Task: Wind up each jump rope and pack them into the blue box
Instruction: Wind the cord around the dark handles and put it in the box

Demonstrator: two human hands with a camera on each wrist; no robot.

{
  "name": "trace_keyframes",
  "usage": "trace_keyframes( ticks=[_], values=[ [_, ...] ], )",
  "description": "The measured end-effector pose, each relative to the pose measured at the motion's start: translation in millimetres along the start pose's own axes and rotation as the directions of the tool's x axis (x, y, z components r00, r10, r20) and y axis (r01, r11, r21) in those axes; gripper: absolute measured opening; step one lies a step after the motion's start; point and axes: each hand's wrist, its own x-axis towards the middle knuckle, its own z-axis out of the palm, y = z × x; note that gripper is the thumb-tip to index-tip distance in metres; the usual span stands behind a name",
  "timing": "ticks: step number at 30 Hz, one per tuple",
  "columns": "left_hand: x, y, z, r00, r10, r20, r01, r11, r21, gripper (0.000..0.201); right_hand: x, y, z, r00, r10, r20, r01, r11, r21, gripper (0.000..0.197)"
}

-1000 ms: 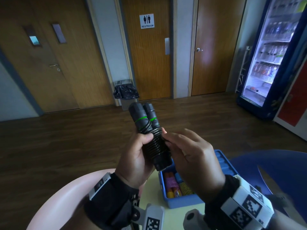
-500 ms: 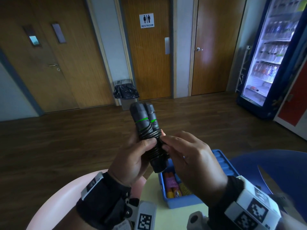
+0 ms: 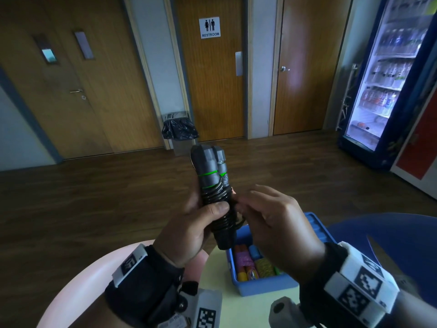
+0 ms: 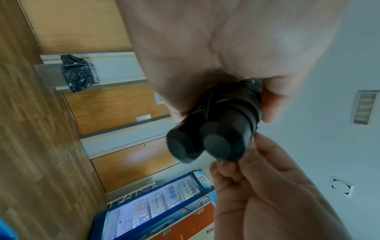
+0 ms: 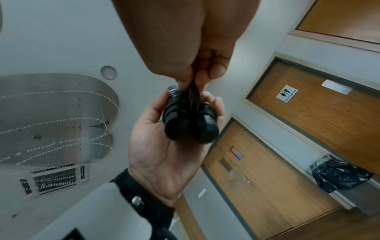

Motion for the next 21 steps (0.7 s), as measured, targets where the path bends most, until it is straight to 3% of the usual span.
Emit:
trace_keyframes(
  ticks=[3, 6, 9, 11, 12, 15, 18, 21],
  values=[
    [-1.1, 0.3, 0.3, 1.000, 0.017, 0.000, -0.017, 0.999, 0.034, 0.046, 1.7, 1.5, -0.2, 0.999, 0.044, -0.010, -0.043, 0.997, 0.069, 0.011],
    [-0.2, 4.9, 1.9, 1.000, 0.008, 0.016, -0.008, 1.000, 0.011, 0.042, 3.2, 1.5, 2.0, 0.979, 0.200, 0.026, -0.200, 0.944, 0.264, 0.019],
    [-0.2, 9.7, 2.8, 0.998, -0.003, 0.056, 0.004, 1.000, -0.022, 0.046, 7.7, -1.2, 0.7, 0.919, 0.345, 0.192, -0.390, 0.716, 0.580, 0.023],
    [0.7, 9.3, 2.0, 0.998, -0.001, 0.061, 0.001, 1.000, -0.001, 0.055, 11.1, -0.5, -1.5, 0.858, 0.428, 0.284, -0.500, 0.571, 0.651, 0.030],
    [0.7, 8.6, 2.3, 0.998, -0.003, 0.060, 0.003, 1.000, 0.003, 0.056, 11.7, -1.0, -2.1, 0.850, 0.440, 0.289, -0.516, 0.589, 0.622, 0.027],
    [-0.2, 7.9, 3.0, 0.998, -0.007, 0.055, 0.008, 1.000, -0.022, 0.042, 10.8, -4.0, -3.4, 0.874, 0.422, 0.240, -0.485, 0.784, 0.388, 0.022],
    [0.8, 10.3, 3.4, 0.998, -0.006, 0.059, 0.007, 1.000, -0.012, 0.043, 9.1, -7.7, -4.8, 0.856, 0.476, 0.202, -0.517, 0.774, 0.365, 0.016],
    [2.2, 13.1, 4.6, 0.998, -0.010, 0.058, 0.010, 1.000, 0.001, 0.051, 7.1, -15.1, -8.9, 0.897, 0.396, 0.198, -0.426, 0.893, 0.147, 0.027]
  ],
)
